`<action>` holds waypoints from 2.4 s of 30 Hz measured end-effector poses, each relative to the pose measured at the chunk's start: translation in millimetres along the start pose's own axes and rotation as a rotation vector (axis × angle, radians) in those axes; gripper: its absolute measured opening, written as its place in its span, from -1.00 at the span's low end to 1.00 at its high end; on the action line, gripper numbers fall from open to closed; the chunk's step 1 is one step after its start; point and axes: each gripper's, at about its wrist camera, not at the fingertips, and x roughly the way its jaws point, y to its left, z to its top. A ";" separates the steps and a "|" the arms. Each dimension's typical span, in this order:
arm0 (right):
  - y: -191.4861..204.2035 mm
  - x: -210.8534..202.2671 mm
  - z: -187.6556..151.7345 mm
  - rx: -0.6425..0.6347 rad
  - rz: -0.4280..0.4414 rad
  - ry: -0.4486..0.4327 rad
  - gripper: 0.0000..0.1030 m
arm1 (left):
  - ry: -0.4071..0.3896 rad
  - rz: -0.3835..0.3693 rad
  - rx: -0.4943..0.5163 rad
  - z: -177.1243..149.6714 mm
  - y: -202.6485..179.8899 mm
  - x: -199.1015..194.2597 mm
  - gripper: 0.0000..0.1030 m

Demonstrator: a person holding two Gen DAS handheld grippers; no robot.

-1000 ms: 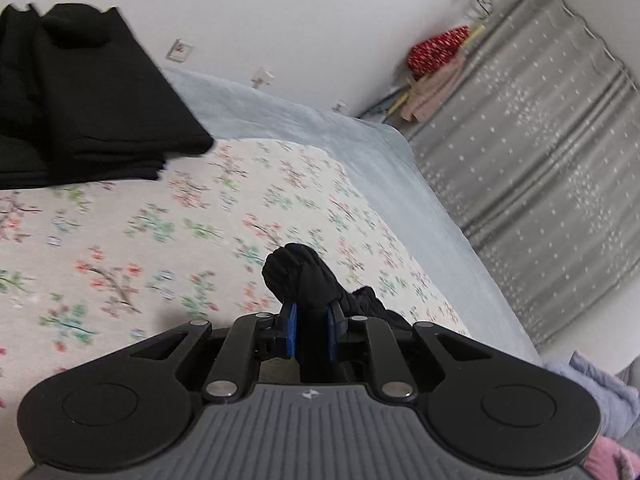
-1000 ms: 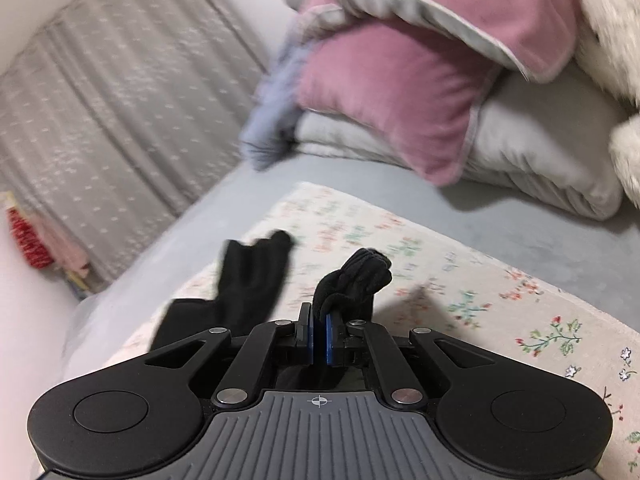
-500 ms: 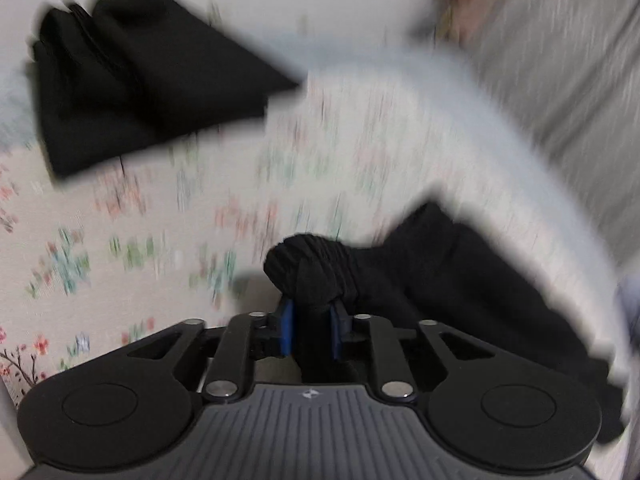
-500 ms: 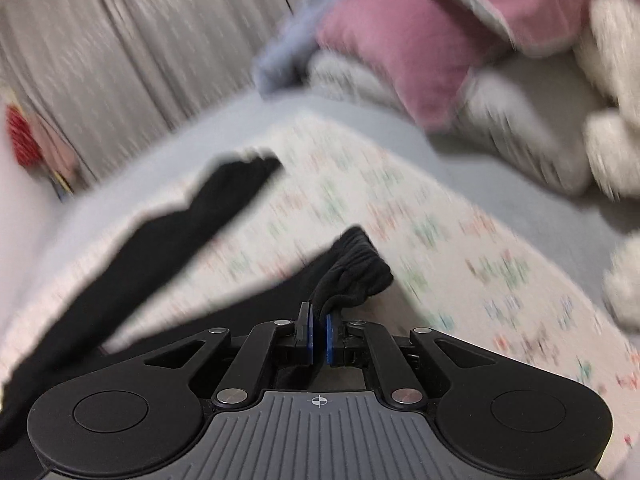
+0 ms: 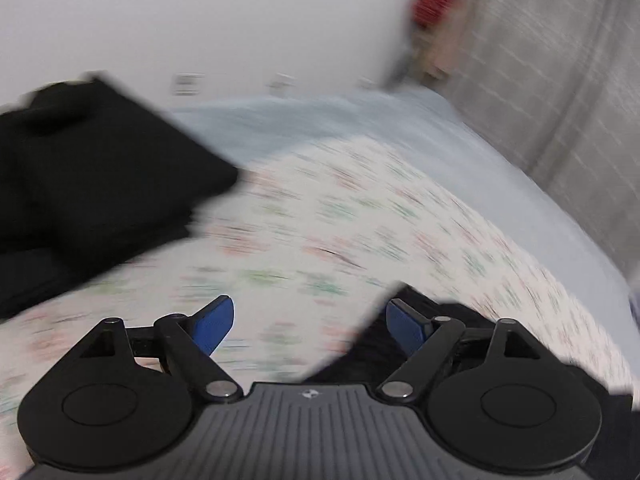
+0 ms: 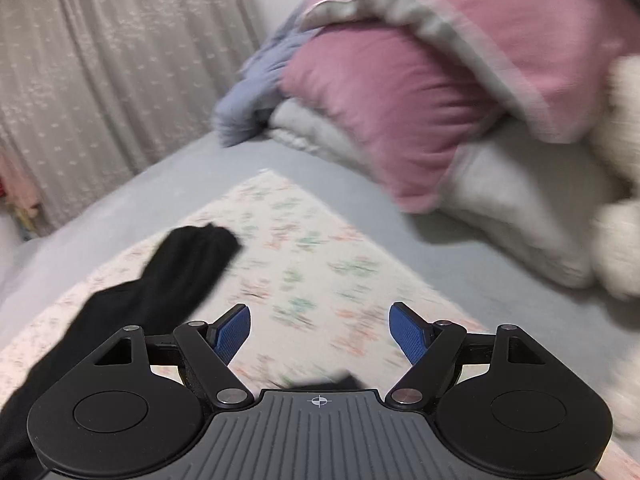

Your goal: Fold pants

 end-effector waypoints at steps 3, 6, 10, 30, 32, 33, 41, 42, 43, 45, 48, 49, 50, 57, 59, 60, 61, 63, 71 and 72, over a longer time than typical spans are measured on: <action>19.4 48.9 2.1 -0.013 0.043 0.071 0.51 | 0.052 -0.042 0.124 -9.4 -31.4 39.1 0.64; 35.2 94.8 7.7 -0.011 0.082 0.116 0.51 | 0.085 -0.067 0.130 -12.9 -38.1 64.3 0.64; 49.0 144.5 20.4 0.054 0.149 0.146 0.51 | 0.078 -0.084 0.122 -10.0 -40.9 80.8 0.68; 115.9 182.4 80.6 -0.204 0.094 -0.029 -0.76 | -0.098 0.001 0.257 10.0 -92.4 84.7 -0.28; 120.2 144.0 93.8 -0.263 0.079 -0.113 -0.77 | -0.164 -0.025 0.220 18.3 -92.0 70.4 -0.28; 123.8 125.1 97.4 -0.316 0.064 -0.159 -0.77 | -0.192 -0.039 0.211 20.4 -93.2 66.0 -0.28; 94.1 117.7 57.4 -0.419 -0.139 -0.161 -0.76 | -0.255 -0.010 0.250 -1.5 -115.7 96.9 -0.28; 85.3 135.0 50.7 -0.386 -0.142 -0.095 -0.76 | -0.257 -0.001 0.268 -3.3 -117.7 99.7 -0.28; 77.3 152.5 40.9 -0.360 -0.145 -0.025 -0.76 | -0.260 0.007 0.286 -3.7 -120.4 100.8 -0.28; 69.9 180.2 20.3 -0.353 -0.166 0.045 -0.75 | -0.264 0.021 0.306 -0.3 -121.8 100.4 -0.28; 85.0 187.0 18.1 -0.409 -0.172 0.011 -0.75 | -0.267 0.039 0.323 9.2 -126.2 98.1 -0.28; 90.7 184.6 25.5 -0.422 -0.163 -0.007 -0.76 | -0.276 0.041 0.325 13.4 -127.9 95.9 -0.28; 101.2 181.2 35.2 -0.434 -0.153 -0.038 -0.76 | -0.290 0.039 0.322 17.8 -129.2 93.6 -0.28; 157.3 146.3 86.9 -0.468 -0.084 -0.274 -0.76 | -0.356 0.095 0.310 39.2 -142.9 96.4 -0.28; 160.7 153.1 79.6 -0.483 -0.105 -0.291 -0.76 | -0.303 0.101 0.316 38.2 -141.1 111.3 -0.27; 157.2 165.9 76.0 -0.478 -0.122 -0.263 -0.75 | -0.252 0.110 0.342 34.8 -142.1 121.2 -0.25; 151.9 181.6 70.0 -0.473 -0.142 -0.208 -0.71 | -0.211 0.129 0.356 31.0 -142.7 132.7 -0.23; 140.9 223.9 54.3 -0.469 -0.197 -0.042 -0.64 | -0.171 0.143 0.368 21.4 -140.0 147.3 -0.19; 120.1 236.8 40.8 -0.491 -0.228 0.012 -0.17 | -0.133 0.131 0.375 29.7 -124.3 143.2 0.09; 118.3 228.5 46.7 -0.458 -0.206 0.008 -0.07 | -0.119 0.106 0.359 31.9 -120.0 139.1 0.15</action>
